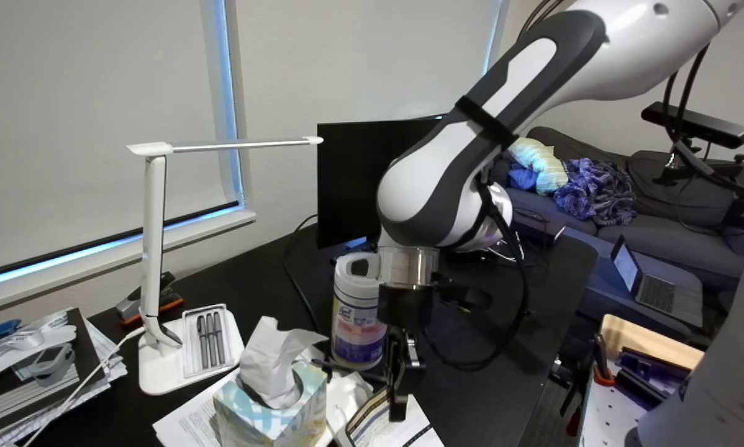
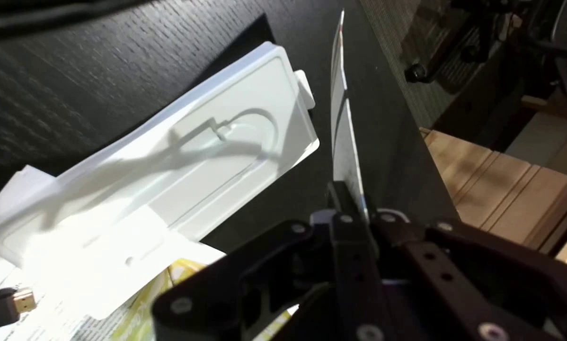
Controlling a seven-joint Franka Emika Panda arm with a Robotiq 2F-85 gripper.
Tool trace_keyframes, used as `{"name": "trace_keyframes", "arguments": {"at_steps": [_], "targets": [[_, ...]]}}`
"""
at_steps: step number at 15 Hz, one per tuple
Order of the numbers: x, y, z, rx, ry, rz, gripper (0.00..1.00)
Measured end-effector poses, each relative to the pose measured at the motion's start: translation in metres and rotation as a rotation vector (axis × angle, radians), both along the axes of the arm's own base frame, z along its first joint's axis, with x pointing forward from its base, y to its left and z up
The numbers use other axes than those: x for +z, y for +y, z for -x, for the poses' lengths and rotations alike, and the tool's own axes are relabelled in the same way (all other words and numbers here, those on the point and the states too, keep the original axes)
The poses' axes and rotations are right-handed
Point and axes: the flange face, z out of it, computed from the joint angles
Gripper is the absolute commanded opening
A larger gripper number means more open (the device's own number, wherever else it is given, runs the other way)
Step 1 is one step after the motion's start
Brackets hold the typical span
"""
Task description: Move the striped paper from the right side of the desk to the left side of the desk
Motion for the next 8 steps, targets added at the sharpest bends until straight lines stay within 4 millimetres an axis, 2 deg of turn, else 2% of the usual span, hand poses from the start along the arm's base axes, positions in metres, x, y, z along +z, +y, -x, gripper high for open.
{"name": "trace_keyframes", "arguments": {"at_steps": [4, 5, 6, 8], "targets": [[-0.0016, -0.0075, -0.0046, -0.059, -0.004, -0.032, 0.00], [-0.0026, -0.0087, -0.0054, -0.065, -0.008, -0.029, 0.09], [-0.0041, -0.0097, -0.0060, -0.069, -0.014, -0.024, 0.28], [-0.0077, -0.0111, -0.0078, -0.078, -0.032, -0.011, 0.40]]}}
